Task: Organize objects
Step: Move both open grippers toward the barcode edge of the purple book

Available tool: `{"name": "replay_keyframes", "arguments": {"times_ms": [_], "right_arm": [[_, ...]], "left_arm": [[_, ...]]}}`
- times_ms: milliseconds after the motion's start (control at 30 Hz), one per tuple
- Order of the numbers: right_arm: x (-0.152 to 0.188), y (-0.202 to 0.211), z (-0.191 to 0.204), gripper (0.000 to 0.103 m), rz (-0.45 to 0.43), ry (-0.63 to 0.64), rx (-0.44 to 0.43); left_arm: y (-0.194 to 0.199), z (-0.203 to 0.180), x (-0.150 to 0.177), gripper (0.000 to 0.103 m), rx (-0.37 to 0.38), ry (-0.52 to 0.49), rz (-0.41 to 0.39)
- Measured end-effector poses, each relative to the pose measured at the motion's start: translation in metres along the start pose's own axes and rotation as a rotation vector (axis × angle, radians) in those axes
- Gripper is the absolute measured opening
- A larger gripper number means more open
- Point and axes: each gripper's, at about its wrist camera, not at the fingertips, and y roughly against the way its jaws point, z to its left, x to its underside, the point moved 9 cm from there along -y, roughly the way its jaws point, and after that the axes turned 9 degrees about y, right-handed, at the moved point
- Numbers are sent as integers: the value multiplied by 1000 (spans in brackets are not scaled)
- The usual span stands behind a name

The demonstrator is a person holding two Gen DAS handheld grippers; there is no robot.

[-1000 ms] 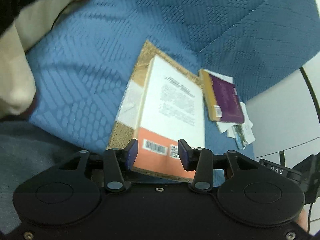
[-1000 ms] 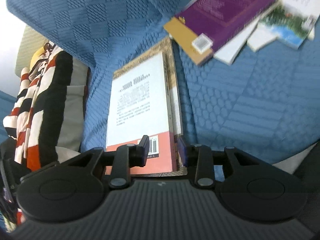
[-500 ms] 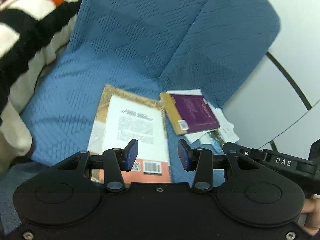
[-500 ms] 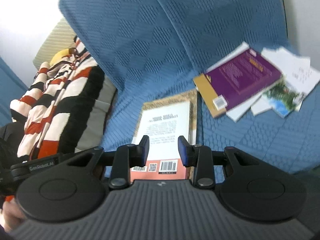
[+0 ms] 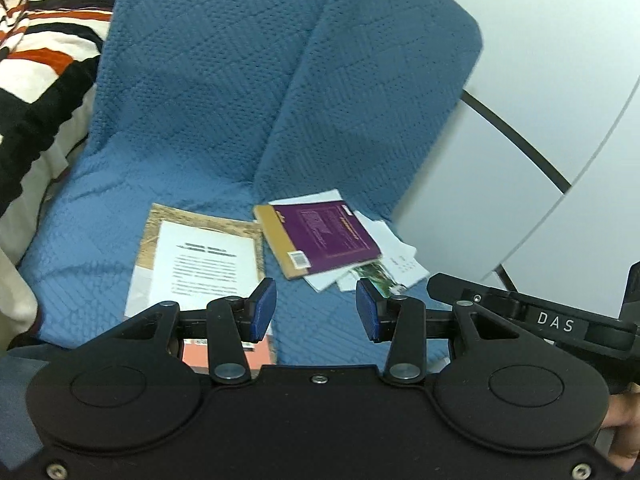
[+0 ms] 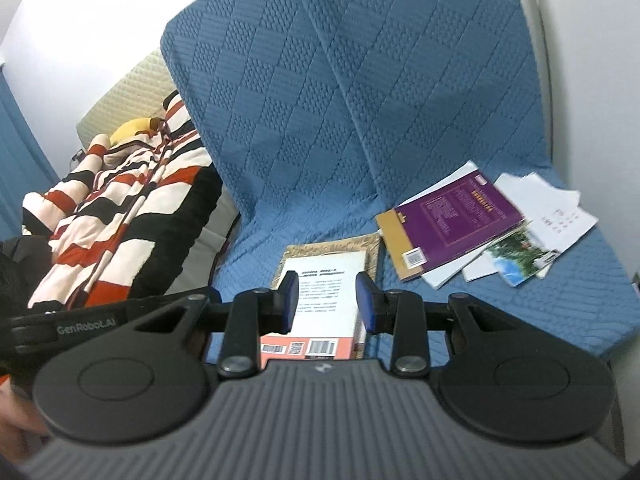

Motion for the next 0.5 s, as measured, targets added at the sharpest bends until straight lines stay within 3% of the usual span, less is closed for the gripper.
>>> {"name": "replay_keyframes", "arguments": {"times_ms": [500], "right_arm": [[33, 42, -25, 36, -11, -3, 95]], "left_arm": [[2, -38, 31, 42, 25, -22, 7]]}}
